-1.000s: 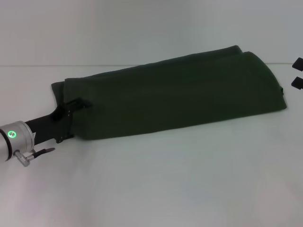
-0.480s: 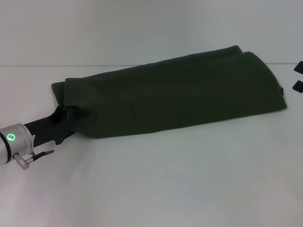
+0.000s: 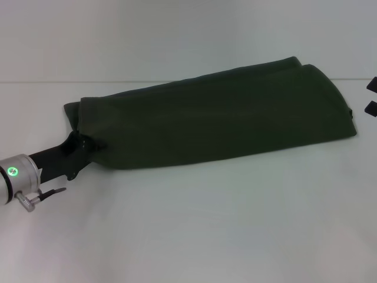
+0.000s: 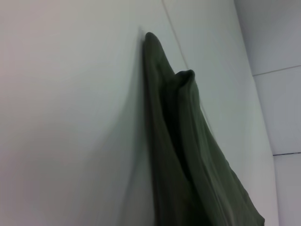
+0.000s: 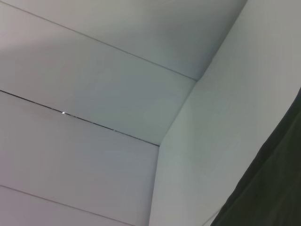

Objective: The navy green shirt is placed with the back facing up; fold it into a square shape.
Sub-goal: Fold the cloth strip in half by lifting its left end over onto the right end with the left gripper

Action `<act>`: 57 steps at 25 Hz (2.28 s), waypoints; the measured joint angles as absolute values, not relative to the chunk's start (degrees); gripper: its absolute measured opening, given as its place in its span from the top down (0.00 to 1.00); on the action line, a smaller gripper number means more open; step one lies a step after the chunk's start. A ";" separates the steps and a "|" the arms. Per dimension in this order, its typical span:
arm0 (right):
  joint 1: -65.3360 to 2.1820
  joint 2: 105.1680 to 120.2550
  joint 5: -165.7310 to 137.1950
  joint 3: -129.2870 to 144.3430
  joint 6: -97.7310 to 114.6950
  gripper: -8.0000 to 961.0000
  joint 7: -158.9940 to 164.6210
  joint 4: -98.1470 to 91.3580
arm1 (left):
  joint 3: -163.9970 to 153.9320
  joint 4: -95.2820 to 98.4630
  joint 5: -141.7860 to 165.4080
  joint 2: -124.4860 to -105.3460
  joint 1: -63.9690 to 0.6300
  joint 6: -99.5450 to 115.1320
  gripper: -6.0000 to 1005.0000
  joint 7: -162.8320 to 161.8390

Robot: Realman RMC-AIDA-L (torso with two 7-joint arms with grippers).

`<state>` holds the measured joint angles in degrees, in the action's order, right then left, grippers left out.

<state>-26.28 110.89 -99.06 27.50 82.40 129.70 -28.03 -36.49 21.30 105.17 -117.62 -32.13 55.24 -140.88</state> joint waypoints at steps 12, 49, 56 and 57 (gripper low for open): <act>-26.20 110.91 -99.05 27.21 82.58 0.22 129.90 -27.51 | -39.18 22.70 109.25 -111.92 -32.10 54.96 0.93 -142.15; -26.47 111.03 -99.58 27.32 81.04 0.22 129.54 -26.63 | -41.06 42.92 117.29 -122.23 -49.37 65.14 0.93 -140.66; -26.81 111.00 -99.71 27.35 81.11 0.22 129.88 -26.57 | -57.81 35.62 117.88 -123.78 -54.41 51.51 0.94 -138.83; -26.84 111.00 -99.78 27.37 81.14 0.22 129.89 -26.57 | -60.21 34.51 118.01 -123.80 -55.04 49.91 0.94 -138.15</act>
